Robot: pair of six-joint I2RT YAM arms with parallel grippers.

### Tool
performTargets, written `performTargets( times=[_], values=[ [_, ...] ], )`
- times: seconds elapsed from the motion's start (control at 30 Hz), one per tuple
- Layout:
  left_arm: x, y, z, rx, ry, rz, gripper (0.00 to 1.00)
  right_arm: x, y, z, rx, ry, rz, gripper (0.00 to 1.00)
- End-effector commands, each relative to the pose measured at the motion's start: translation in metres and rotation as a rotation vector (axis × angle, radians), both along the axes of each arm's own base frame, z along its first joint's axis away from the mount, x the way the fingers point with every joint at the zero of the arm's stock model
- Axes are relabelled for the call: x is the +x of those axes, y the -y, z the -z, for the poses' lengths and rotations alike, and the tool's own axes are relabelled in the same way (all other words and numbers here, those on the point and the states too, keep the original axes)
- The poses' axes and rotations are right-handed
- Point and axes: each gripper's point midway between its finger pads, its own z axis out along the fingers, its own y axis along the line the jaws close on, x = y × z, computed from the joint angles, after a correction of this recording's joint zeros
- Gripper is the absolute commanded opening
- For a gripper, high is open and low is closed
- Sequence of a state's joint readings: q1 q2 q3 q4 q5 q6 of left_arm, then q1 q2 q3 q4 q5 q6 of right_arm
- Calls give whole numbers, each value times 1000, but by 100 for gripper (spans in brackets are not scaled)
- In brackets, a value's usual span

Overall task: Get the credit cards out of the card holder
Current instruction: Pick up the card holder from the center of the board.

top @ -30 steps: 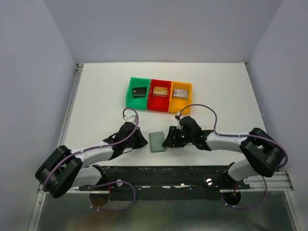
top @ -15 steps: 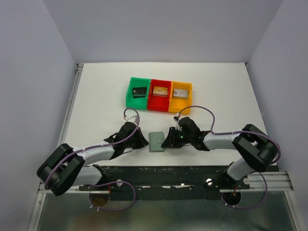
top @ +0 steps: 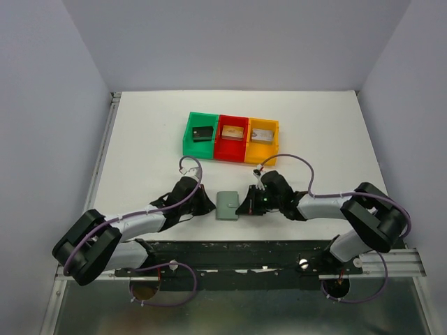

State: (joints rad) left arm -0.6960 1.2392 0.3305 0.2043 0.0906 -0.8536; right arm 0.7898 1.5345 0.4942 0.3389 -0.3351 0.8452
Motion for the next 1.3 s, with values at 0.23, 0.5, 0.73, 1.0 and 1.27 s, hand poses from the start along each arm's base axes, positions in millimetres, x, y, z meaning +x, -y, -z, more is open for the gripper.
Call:
performTargets(
  times=[0.23, 0.5, 0.73, 1.0, 1.27],
  values=[
    [20, -27, -44, 9, 177, -147, 18, 1, 30, -36, -81, 167, -4, 0],
    [29, -33, -92, -149, 349, -217, 58, -3, 40, -54, -105, 214, -34, 0],
    [24, -31, -100, -225, 380, -210, 70, -5, 43, -63, -110, 233, -44, 1],
    [19, -19, -105, -297, 389, -161, 76, -5, 45, -92, -91, 288, -56, 0],
    [10, 3, -121, -396, 416, -42, 83, -12, 34, -130, 2, 325, -108, 0]
  ],
)
